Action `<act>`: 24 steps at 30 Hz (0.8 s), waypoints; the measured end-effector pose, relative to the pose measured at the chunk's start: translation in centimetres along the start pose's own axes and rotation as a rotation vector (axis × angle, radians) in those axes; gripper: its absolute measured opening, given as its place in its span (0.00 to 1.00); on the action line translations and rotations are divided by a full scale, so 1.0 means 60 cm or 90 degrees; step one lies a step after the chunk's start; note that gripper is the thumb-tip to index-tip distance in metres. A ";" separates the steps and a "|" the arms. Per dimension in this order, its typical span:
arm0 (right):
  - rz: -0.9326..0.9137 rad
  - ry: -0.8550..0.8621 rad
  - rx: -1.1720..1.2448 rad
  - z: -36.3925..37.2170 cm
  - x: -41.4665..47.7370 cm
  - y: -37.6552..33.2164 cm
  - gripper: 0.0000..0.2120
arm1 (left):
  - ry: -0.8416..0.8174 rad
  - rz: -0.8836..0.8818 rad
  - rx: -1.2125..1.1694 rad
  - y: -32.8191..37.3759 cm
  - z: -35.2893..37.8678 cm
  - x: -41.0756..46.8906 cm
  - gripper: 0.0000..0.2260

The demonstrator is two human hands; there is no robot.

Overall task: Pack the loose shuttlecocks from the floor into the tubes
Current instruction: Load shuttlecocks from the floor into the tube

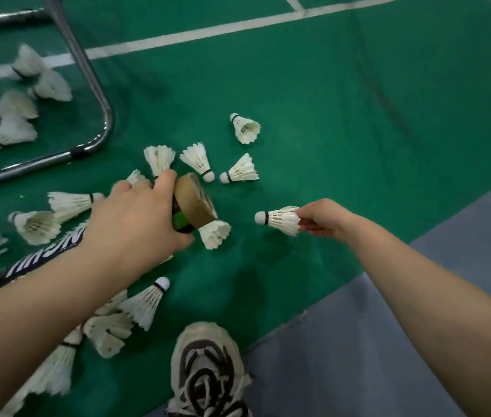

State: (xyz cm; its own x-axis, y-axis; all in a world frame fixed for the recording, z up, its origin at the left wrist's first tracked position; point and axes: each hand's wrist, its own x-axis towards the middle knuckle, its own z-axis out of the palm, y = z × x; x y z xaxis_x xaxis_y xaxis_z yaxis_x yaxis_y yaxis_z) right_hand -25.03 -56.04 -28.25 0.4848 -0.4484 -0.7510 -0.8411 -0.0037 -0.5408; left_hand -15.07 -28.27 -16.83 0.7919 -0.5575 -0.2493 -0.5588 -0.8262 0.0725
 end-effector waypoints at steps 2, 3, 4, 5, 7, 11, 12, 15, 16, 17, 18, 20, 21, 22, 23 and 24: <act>-0.024 -0.019 0.000 0.023 0.007 -0.019 0.09 | 0.001 -0.022 0.010 -0.029 -0.005 -0.007 0.32; -0.036 -0.023 0.004 0.033 0.009 -0.030 0.08 | 0.003 -0.032 0.012 -0.041 -0.007 -0.012 0.32; -0.049 -0.024 0.009 0.042 0.011 -0.040 0.08 | 0.004 -0.041 0.015 -0.054 -0.008 -0.016 0.32; -0.062 -0.022 0.012 0.050 0.012 -0.051 0.07 | 0.005 -0.050 0.019 -0.066 -0.009 -0.022 0.32; -0.084 -0.015 0.006 0.064 0.018 -0.066 0.06 | 0.002 -0.068 0.022 -0.085 -0.008 -0.033 0.32; -0.095 -0.005 0.015 0.103 0.026 -0.081 0.08 | 0.000 -0.097 0.010 -0.115 0.002 -0.060 0.32; -0.094 0.006 0.007 0.112 0.026 -0.084 0.10 | -0.005 -0.104 0.002 -0.122 0.004 -0.067 0.32; -0.109 0.098 -0.092 0.135 0.023 -0.094 0.11 | -0.012 -0.120 -0.021 -0.144 0.012 -0.082 0.32; -0.122 0.137 -0.150 0.140 0.023 -0.097 0.11 | -0.011 -0.122 -0.024 -0.151 0.014 -0.087 0.32; -0.133 0.172 -0.202 0.145 0.021 -0.101 0.11 | -0.007 -0.123 -0.028 -0.159 0.017 -0.092 0.31; -0.140 0.194 -0.251 0.149 0.015 -0.105 0.11 | -0.002 -0.123 -0.032 -0.165 0.018 -0.095 0.31; -0.157 0.217 -0.352 0.160 -0.001 -0.115 0.10 | 0.008 -0.126 -0.041 -0.178 0.019 -0.103 0.31; -0.170 0.221 -0.398 0.165 -0.008 -0.120 0.09 | 0.014 -0.128 -0.046 -0.185 0.019 -0.106 0.31; -0.184 0.225 -0.434 0.172 -0.015 -0.124 0.09 | 0.019 -0.131 -0.051 -0.191 0.018 -0.109 0.31; -0.196 0.230 -0.458 0.179 -0.021 -0.128 0.08 | 0.024 -0.134 -0.054 -0.199 0.018 -0.113 0.31; -0.211 0.234 -0.475 0.189 -0.029 -0.132 0.08 | 0.029 -0.138 -0.056 -0.207 0.019 -0.117 0.31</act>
State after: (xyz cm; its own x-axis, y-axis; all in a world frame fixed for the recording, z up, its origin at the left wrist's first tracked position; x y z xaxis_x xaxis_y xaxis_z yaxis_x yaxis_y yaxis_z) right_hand -16.50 -45.09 -26.95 0.7310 -0.5785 -0.3621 -0.6708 -0.7066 -0.2253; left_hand -13.94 -14.02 -17.06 0.9023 -0.3680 -0.2245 -0.3526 -0.9297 0.1068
